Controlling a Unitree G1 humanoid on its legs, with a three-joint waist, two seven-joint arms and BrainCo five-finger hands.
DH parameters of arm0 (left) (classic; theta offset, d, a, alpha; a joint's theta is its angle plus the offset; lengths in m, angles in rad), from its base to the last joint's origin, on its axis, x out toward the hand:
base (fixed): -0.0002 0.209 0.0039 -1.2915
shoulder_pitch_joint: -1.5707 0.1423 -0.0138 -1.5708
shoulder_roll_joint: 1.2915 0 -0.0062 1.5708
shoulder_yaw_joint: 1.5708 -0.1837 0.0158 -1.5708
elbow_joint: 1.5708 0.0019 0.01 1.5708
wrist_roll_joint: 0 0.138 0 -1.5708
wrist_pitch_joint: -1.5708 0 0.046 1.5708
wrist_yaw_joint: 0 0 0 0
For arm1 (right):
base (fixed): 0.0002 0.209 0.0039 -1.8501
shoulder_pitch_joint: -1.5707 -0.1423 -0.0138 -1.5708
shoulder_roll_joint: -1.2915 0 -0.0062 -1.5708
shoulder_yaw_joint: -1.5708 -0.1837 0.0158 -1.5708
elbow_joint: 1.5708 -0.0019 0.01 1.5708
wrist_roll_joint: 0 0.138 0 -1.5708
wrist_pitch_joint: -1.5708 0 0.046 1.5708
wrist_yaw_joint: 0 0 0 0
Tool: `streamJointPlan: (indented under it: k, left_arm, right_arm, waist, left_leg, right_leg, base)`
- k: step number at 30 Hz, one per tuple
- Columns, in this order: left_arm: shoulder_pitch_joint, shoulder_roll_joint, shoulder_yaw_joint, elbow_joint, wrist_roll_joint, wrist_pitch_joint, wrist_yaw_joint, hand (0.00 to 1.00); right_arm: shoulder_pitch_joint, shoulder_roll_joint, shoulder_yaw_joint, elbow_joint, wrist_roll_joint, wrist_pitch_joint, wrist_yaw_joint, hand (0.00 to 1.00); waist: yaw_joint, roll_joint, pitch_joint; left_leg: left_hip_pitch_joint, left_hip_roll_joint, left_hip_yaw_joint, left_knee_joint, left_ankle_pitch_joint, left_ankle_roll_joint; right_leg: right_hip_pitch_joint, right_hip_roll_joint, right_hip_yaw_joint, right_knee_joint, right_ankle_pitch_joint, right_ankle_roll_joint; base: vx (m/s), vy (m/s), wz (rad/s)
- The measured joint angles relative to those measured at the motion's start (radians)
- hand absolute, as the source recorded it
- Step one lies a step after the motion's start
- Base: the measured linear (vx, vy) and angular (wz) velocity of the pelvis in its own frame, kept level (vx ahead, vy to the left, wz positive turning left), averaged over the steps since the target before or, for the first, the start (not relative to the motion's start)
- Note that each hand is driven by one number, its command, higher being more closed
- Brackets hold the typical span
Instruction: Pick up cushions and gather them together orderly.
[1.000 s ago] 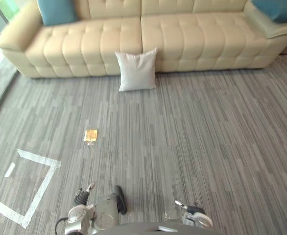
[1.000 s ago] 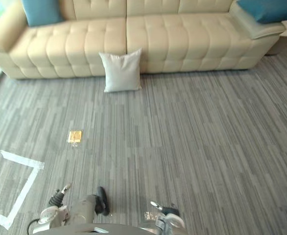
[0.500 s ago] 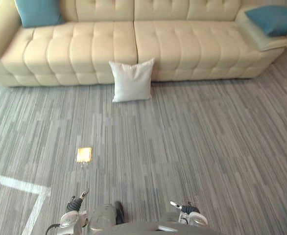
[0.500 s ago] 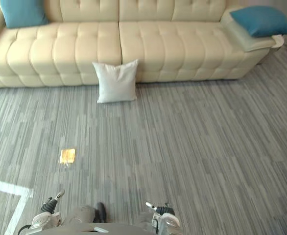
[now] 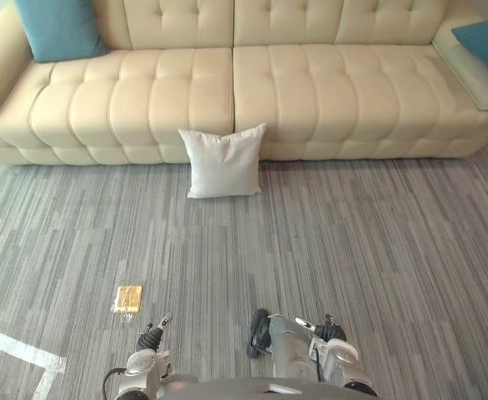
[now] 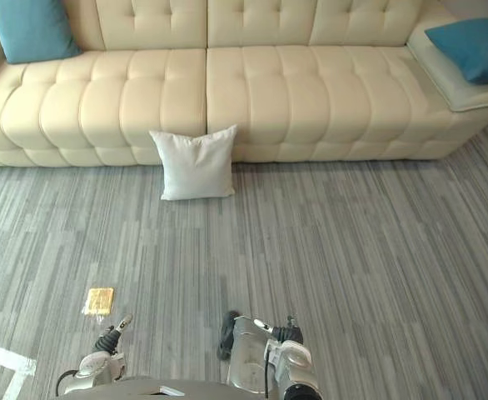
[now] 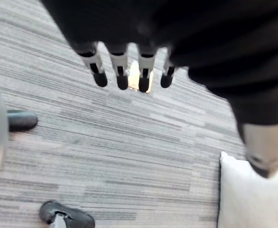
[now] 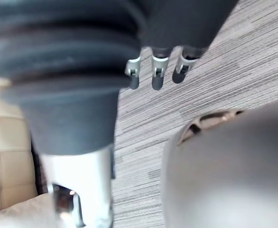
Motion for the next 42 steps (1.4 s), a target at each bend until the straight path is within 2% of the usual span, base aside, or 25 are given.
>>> streamJointPlan:
  k: [2, 4, 6, 10, 12, 15, 16, 17, 18, 19, 20, 23, 24, 27, 28, 29, 30, 31, 34, 36, 38, 39, 40, 41, 42]
  left_arm:
    - [0.002, -0.003, 0.010, -0.002, -0.001, 0.001, -0.001, 0.00]
    - [0.004, -0.007, 0.051, -0.021, -0.001, 0.001, -0.002, 0.00]
    - [0.022, -0.025, 0.086, -0.048, -0.002, 0.001, -0.002, 0.00]
    - [0.032, -0.030, 0.115, -0.057, -0.004, 0.002, -0.006, 0.00]
    - [0.042, -0.030, 0.117, -0.075, -0.006, 0.001, -0.007, 0.00]
    - [0.036, -0.031, 0.117, -0.085, -0.006, -0.011, -0.007, 0.00]
    - [0.037, -0.034, 0.117, -0.085, -0.005, -0.013, -0.007, 0.00]
    - [0.040, -0.039, 0.120, -0.082, -0.007, -0.016, -0.007, 0.00]
    - [0.035, -0.026, 0.120, -0.084, -0.008, -0.020, -0.007, 0.00]
    - [0.034, -0.021, 0.120, -0.088, -0.005, -0.022, -0.006, 0.00]
    - [0.034, -0.014, 0.124, -0.088, -0.005, -0.022, -0.006, 0.00]
    - [0.029, -0.013, 0.155, -0.083, -0.017, -0.019, -0.007, 0.00]
    - [0.035, -0.010, 0.156, -0.079, -0.022, -0.016, -0.007, 0.00]
    - [0.042, 0.002, 0.153, -0.060, -0.022, -0.010, -0.007, 0.00]
    - [0.043, 0.002, 0.145, -0.045, -0.023, -0.002, -0.007, 0.00]
    - [0.042, 0.009, 0.120, -0.038, -0.023, 0.003, -0.007, 0.00]
    - [0.046, 0.022, 0.103, -0.033, -0.024, 0.003, -0.007, 0.00]
    - [0.049, 0.024, 0.103, -0.030, -0.023, 0.005, -0.006, 0.00]
    - [0.061, 0.026, 0.093, -0.025, -0.023, 0.005, -0.007, 0.00]
    - [0.062, 0.027, 0.076, -0.020, -0.023, 0.005, -0.007, 0.00]
    - [0.054, 0.022, 0.077, -0.018, -0.023, 0.005, -0.007, 0.00]
    - [0.050, 0.016, 0.077, -0.009, -0.022, 0.005, -0.007, 0.00]
    - [0.049, 0.016, 0.077, -0.003, -0.022, 0.005, -0.007, 0.00]
    - [0.050, 0.017, 0.077, 0.003, -0.021, 0.006, -0.008, 0.00]
    - [0.049, 0.018, 0.079, 0.008, -0.020, 0.006, -0.008, 0.00]
  right_arm:
    - [0.002, 0.004, -0.004, -0.002, 0.000, 0.000, 0.000, 0.00]
    - [0.030, 0.005, -0.001, -0.019, 0.000, 0.001, -0.001, 0.00]
    - [0.062, -0.002, 0.000, -0.039, 0.000, 0.000, -0.001, 0.00]
    - [0.072, -0.006, -0.002, -0.035, 0.000, 0.004, -0.002, 0.00]
    - [0.076, -0.007, -0.002, -0.027, 0.000, 0.007, -0.002, 0.00]
    - [0.077, -0.005, -0.005, 0.001, 0.000, 0.018, -0.002, 0.00]
    - [0.081, -0.005, -0.005, 0.000, 0.000, 0.020, -0.002, 0.00]
    - [0.086, -0.008, -0.003, 0.000, 0.000, 0.019, -0.003, 0.00]
    - [0.095, 0.010, 0.016, 0.004, 0.000, 0.023, -0.003, 0.00]
    - [0.094, 0.017, 0.033, 0.002, -0.003, 0.021, -0.002, 0.00]
    - [0.081, 0.027, 0.038, 0.002, -0.002, 0.021, -0.002, 0.00]
    - [0.056, 0.056, 0.037, 0.002, -0.001, 0.020, -0.001, 0.00]
    - [0.056, 0.065, 0.042, 0.009, -0.001, 0.019, 0.005, 0.00]
    - [0.058, 0.064, 0.035, 0.010, -0.001, 0.018, 0.010, 0.00]
    - [0.061, 0.056, 0.035, 0.010, -0.001, 0.017, 0.011, 0.00]
    - [0.065, 0.055, 0.037, 0.006, 0.002, 0.017, 0.013, 0.00]
    - [0.064, 0.047, 0.038, 0.002, 0.000, 0.012, 0.013, 0.00]
    - [0.065, 0.043, 0.039, 0.001, 0.000, 0.011, 0.013, 0.00]
    - [0.072, 0.031, 0.043, 0.001, 0.000, 0.006, 0.017, 0.00]
    - [0.072, 0.018, 0.062, -0.001, 0.000, -0.001, 0.018, 0.00]
    - [0.068, 0.008, 0.059, -0.002, 0.000, 0.000, 0.017, 0.00]
    - [0.069, -0.003, 0.058, -0.005, 0.002, 0.000, 0.018, 0.00]
    - [0.069, -0.003, 0.059, -0.006, 0.001, 0.000, 0.018, 0.00]
    - [0.072, 0.000, 0.060, -0.008, 0.001, 0.000, 0.017, 0.00]
    - [0.074, 0.002, 0.060, -0.009, 0.003, 0.000, 0.018, 0.00]
  waist:
    - [-0.009, 0.009, -0.003]
    - [-0.011, 0.021, -0.007]
    - [0.012, 0.049, -0.021]
    - [0.021, 0.052, -0.021]
    - [0.030, 0.050, -0.021]
    - [0.059, 0.032, -0.021]
    - [0.060, 0.033, -0.023]
    - [0.063, 0.037, -0.026]
    - [0.062, 0.001, -0.046]
    - [0.059, -0.014, -0.054]
    - [0.068, -0.026, -0.056]
    - [0.086, -0.042, -0.060]
    - [0.094, -0.053, -0.075]
    - [0.093, -0.052, -0.095]
    - [0.085, -0.041, -0.101]
    - [0.080, -0.048, -0.099]
    - [0.066, -0.053, -0.093]
    - [0.063, -0.043, -0.086]
    - [0.049, -0.045, -0.085]
    - [0.037, -0.041, -0.085]
    - [0.033, -0.028, -0.078]
    - [0.031, -0.014, -0.070]
    - [0.029, -0.013, -0.069]
    - [0.022, -0.023, -0.069]
    - [0.015, -0.024, -0.066]
  left_leg:
    - [-0.036, 0.034, -0.032, 0.108, -0.005, -0.007]
    - [-0.191, 0.111, -0.105, 0.480, 0.014, -0.043]
    - [-0.317, 0.192, -0.108, 0.809, 0.070, -0.073]
    - [-0.447, 0.226, 0.013, 0.935, 0.001, -0.024]
    - [-0.509, 0.222, 0.054, 0.882, -0.039, -0.001]
    - [-0.574, 0.167, 0.114, 0.580, -0.058, 0.020]
    - [-0.579, 0.135, 0.111, 0.420, 0.000, 0.027]
    - [-0.574, 0.114, 0.096, 0.312, 0.125, 0.047]
    - [-0.563, 0.057, 0.101, 0.303, 0.160, 0.087]
    - [-0.572, 0.049, 0.100, 0.306, 0.150, 0.100]
    - [-0.583, 0.049, 0.102, 0.327, 0.130, 0.102]
    - [-0.567, 0.048, 0.115, 0.370, 0.096, 0.138]
    - [-0.534, 0.025, 0.117, 0.362, 0.092, 0.143]
    - [-0.484, -0.008, 0.114, 0.316, 0.066, 0.131]
    - [-0.445, -0.022, 0.113, 0.267, 0.040, 0.118]
    - [-0.415, -0.043, 0.115, 0.233, 0.023, 0.118]
    - [-0.366, -0.059, 0.120, 0.216, -0.002, 0.114]
    - [-0.342, -0.060, 0.120, 0.213, -0.016, 0.116]
    - [-0.241, -0.052, 0.124, 0.175, -0.029, 0.108]
    - [-0.188, -0.032, 0.123, 0.130, -0.023, 0.095]
    - [-0.159, 0.000, 0.124, 0.114, -0.027, 0.071]
    - [-0.127, 0.035, 0.126, 0.098, -0.032, 0.042]
    - [-0.119, 0.041, 0.128, 0.089, -0.032, 0.032]
    - [-0.081, 0.045, 0.127, 0.063, -0.041, -0.008]
    - [-0.056, 0.042, 0.116, 0.062, -0.054, -0.028]
  right_leg:
    - [0.044, 0.016, -0.025, -0.022, -0.041, 0.013]
    - [0.139, 0.054, -0.059, -0.097, -0.048, 0.010]
    - [0.219, 0.092, -0.066, -0.135, -0.064, -0.016]
    - [0.360, 0.100, -0.024, -0.239, -0.074, -0.002]
    - [0.422, 0.091, -0.013, -0.309, -0.059, 0.024]
    - [0.507, 0.023, -0.005, -0.362, -0.045, 0.089]
    - [0.541, 0.001, -0.009, -0.378, -0.056, 0.120]
    - [0.569, -0.010, -0.012, -0.386, -0.073, 0.156]
    - [0.598, -0.040, 0.008, -0.409, -0.074, 0.159]
    - [0.594, -0.041, 0.015, -0.431, -0.053, 0.133]
    - [0.590, -0.038, 0.025, -0.450, -0.013, 0.114]
    - [0.626, -0.044, 0.069, -0.485, 0.098, 0.132]
    - [0.635, -0.067, 0.103, -0.471, 0.138, 0.141]
    - [0.596, -0.099, 0.148, -0.367, 0.145, 0.142]
    - [0.526, -0.116, 0.175, -0.229, 0.145, 0.142]
    - [0.453, -0.144, 0.204, -0.073, 0.158, 0.153]
    - [0.380, -0.177, 0.228, 0.101, 0.224, 0.162]
    - [0.352, -0.188, 0.227, 0.180, 0.219, 0.161]
    - [0.254, -0.182, 0.162, 0.359, 0.028, 0.139]
    - [0.158, -0.144, 0.078, 0.285, -0.061, 0.119]
    - [0.105, -0.101, 0.042, 0.175, -0.079, 0.115]
    - [0.075, -0.051, 0.032, 0.037, -0.055, 0.103]
    - [0.070, -0.039, 0.033, -0.013, -0.037, 0.100]
    - [0.064, -0.023, 0.042, -0.182, 0.058, 0.097]
    - [0.072, -0.018, 0.046, -0.199, 0.181, 0.070]
  base:
    - [0.29, -0.191, 0.24]
    - [0.24, -0.142, 0.29]
    - [0.26, -0.039, -0.18]
    - [0.28, 0.052, -0.23]
    - [0.35, 0.161, -0.25]
    - [0.36, 0.251, -0.11]
    - [0.40, 0.312, 0.06]
    - [0.51, 0.370, 0.24]
    - [0.45, 0.299, 0.32]
    - [0.44, 0.260, 0.24]
    - [0.41, 0.227, 0.02]
    - [0.33, 0.164, -0.08]
    - [0.28, 0.117, -0.15]
    - [0.23, 0.084, -0.20]
    - [0.20, 0.106, -0.19]
    - [0.24, 0.136, -0.20]
    - [0.21, 0.109, -0.15]
    - [0.22, 0.076, -0.19]
    - [0.18, 0.016, -0.01]
    - [0.23, -0.075, 0.14]
    - [0.27, -0.165, -0.03]
    - [0.28, -0.223, -0.04]
    - [0.33, -0.299, 0.00]
    - [0.33, -0.299, 0.09]
    - [0.36, -0.310, 0.05]
